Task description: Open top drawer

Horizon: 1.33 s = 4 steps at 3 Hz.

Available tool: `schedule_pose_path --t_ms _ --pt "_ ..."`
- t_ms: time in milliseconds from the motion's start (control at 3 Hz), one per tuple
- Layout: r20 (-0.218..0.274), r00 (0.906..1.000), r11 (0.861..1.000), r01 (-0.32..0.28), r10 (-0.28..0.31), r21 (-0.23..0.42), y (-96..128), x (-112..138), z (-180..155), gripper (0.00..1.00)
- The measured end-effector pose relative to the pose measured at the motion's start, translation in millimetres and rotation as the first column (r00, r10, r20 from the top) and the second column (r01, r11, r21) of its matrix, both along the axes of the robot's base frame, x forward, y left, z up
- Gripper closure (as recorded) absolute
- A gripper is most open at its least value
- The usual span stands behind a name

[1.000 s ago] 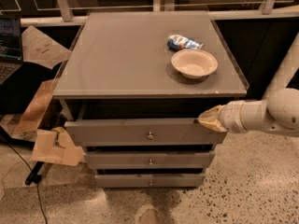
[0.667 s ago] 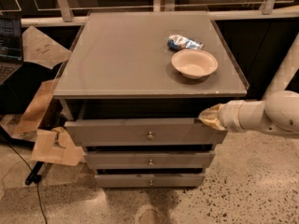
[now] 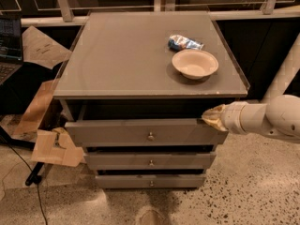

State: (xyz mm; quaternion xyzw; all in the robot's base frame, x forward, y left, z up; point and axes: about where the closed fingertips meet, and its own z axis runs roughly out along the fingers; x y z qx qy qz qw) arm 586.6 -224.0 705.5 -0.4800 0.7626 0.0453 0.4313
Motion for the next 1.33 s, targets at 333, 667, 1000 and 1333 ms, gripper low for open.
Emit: schedule_pose_path --t_ms 333,667,1000,1333 --pt "0.036 0.9990 1.000 -0.025 0.026 -0.010 18.1 22.5 7.6 1.00" --pt "0.036 0.9990 1.000 -0.026 0.026 -0.010 18.3 22.7 7.7 1.00" --pt "0.014 0.9994 0.999 -0.031 0.032 -0.021 25.1 22.8 -5.4 1.00" --pt "-0.022 0.9991 0.998 -0.037 0.036 -0.044 37.2 37.6 -33.2 1.00"
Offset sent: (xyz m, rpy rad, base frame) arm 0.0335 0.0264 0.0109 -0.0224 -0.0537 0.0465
